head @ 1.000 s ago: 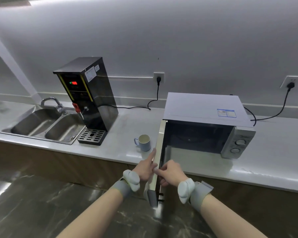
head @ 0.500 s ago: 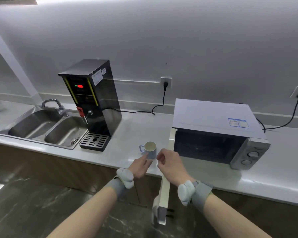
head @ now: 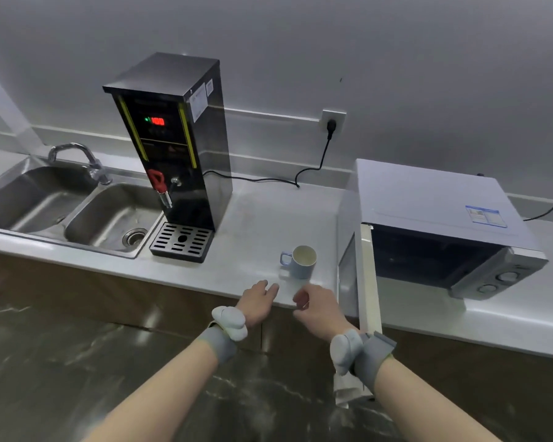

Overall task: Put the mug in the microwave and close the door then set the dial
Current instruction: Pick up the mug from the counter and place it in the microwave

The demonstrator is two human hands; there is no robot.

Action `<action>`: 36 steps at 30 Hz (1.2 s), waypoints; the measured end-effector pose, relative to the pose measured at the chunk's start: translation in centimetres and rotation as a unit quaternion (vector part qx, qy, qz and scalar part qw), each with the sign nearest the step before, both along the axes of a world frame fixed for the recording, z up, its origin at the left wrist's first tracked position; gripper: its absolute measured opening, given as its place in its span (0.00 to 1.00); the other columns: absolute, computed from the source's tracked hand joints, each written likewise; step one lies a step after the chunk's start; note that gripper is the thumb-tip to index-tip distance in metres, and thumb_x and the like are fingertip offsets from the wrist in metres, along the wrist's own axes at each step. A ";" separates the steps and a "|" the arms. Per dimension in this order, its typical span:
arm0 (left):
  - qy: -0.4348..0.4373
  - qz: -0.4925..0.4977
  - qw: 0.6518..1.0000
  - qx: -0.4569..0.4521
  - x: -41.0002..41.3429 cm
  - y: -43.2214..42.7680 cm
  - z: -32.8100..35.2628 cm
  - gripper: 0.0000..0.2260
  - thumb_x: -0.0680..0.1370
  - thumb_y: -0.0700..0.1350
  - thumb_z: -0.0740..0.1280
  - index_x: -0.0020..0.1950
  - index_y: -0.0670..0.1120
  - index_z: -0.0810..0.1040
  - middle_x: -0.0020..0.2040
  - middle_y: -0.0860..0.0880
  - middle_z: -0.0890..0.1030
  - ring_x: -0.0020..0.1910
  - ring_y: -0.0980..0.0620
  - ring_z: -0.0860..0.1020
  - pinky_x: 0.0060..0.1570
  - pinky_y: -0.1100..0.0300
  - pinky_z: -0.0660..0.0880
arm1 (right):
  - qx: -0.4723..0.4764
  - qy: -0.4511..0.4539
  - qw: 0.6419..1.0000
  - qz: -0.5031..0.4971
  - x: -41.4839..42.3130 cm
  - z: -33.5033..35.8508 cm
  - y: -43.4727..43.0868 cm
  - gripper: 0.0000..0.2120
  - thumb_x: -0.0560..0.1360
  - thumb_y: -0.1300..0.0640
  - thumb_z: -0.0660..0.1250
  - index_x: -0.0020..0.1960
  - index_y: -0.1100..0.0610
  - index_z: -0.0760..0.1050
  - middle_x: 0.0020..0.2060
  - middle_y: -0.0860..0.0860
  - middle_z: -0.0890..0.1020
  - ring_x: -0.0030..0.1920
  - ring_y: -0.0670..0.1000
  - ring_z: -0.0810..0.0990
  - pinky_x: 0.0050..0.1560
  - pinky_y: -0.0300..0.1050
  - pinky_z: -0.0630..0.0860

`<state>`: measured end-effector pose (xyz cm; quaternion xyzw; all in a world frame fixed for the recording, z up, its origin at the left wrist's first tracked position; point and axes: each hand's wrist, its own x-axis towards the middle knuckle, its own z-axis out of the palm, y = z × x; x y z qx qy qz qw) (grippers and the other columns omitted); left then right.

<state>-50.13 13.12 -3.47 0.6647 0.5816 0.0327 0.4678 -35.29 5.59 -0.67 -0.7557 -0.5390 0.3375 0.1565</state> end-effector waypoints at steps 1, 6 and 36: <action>-0.006 0.002 1.000 -0.010 -0.2 0.0 -0.8 0.27 0.86 0.55 0.53 0.81 0.41 0.60 0.81 0.42 0.64 0.78 0.41 0.67 0.78 0.49 0.61 | -0.013 -0.001 1.000 -0.006 -0.3 -0.6 0.1 0.12 0.77 0.60 0.74 0.58 0.51 0.77 0.52 0.48 0.80 0.52 0.47 0.80 0.58 0.41 0.79; -0.023 0.023 0.998 -0.057 -0.6 -0.8 -2.7 0.27 0.85 0.56 0.55 0.80 0.40 0.62 0.77 0.41 0.70 0.73 0.40 0.73 0.75 0.46 0.66 | -0.064 -0.014 0.998 -0.001 -0.6 -1.6 0.8 0.14 0.77 0.58 0.73 0.61 0.53 0.77 0.54 0.50 0.81 0.53 0.49 0.80 0.56 0.40 0.76; -0.002 0.069 0.996 -0.062 5.9 4.7 -6.9 0.31 0.83 0.43 0.60 0.82 0.42 0.50 0.81 0.39 0.61 0.80 0.41 0.61 0.78 0.47 0.61 | -0.141 0.060 0.981 -0.121 4.2 -7.6 8.6 0.28 0.78 0.58 0.71 0.72 0.63 0.64 0.68 0.62 0.77 0.67 0.64 0.77 0.64 0.51 0.75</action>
